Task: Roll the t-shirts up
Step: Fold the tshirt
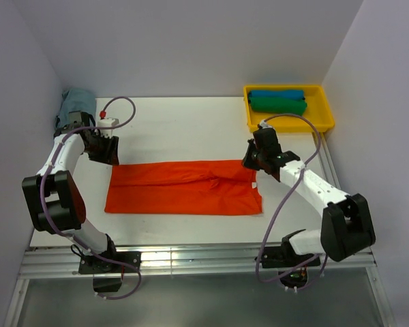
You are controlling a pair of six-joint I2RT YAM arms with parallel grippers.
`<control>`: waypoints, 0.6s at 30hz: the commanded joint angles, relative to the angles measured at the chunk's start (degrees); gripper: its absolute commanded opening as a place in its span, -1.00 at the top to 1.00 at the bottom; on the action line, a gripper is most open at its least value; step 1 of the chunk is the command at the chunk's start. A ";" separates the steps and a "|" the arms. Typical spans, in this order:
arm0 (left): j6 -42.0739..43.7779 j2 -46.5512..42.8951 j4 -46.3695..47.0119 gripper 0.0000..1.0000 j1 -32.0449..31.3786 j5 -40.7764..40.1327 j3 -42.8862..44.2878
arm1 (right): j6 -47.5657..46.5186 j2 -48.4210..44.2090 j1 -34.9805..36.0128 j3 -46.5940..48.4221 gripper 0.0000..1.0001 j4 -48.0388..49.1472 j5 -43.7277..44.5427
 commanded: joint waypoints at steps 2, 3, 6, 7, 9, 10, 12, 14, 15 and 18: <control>0.15 -1.12 -0.63 -0.06 -0.73 1.52 -0.23 | 0.58 -5.99 0.51 -4.54 0.79 1.54 -2.75; 0.15 -1.12 -0.45 -0.07 -0.90 1.61 -0.40 | 0.85 -7.91 0.69 -5.60 0.79 1.89 -3.54; 0.24 -1.12 -0.45 -0.06 -1.17 1.70 -0.84 | 1.90 -11.26 1.13 -10.08 0.79 2.94 -4.95; 0.24 -1.12 -0.54 -0.06 -1.34 1.70 -0.93 | 2.34 -11.88 1.65 -11.23 0.79 3.03 -4.95; 0.32 -1.12 -0.54 -0.06 -1.52 1.87 -1.02 | 3.48 -13.20 2.62 -14.39 0.79 4.00 -5.12; 0.41 -1.12 -0.54 -0.06 -1.61 1.96 -1.19 | 4.09 -13.38 3.67 -15.45 0.79 4.87 -5.13; 0.32 -1.21 -0.36 -0.06 -1.78 1.87 -1.37 | 6.20 -13.73 5.34 -18.26 0.78 6.02 -4.78; 0.32 -1.39 -0.10 -0.06 -1.96 1.96 -1.81 | 8.58 -13.65 8.41 -20.19 0.78 7.25 -3.29; 0.41 -1.47 -0.01 -0.06 -2.04 1.96 -1.90 | 9.19 -13.21 9.47 -20.81 0.77 7.69 -3.02; 0.59 -1.56 0.60 -0.06 -2.22 1.96 -2.86 | 11.39 -12.51 12.20 -22.66 0.63 7.87 -0.91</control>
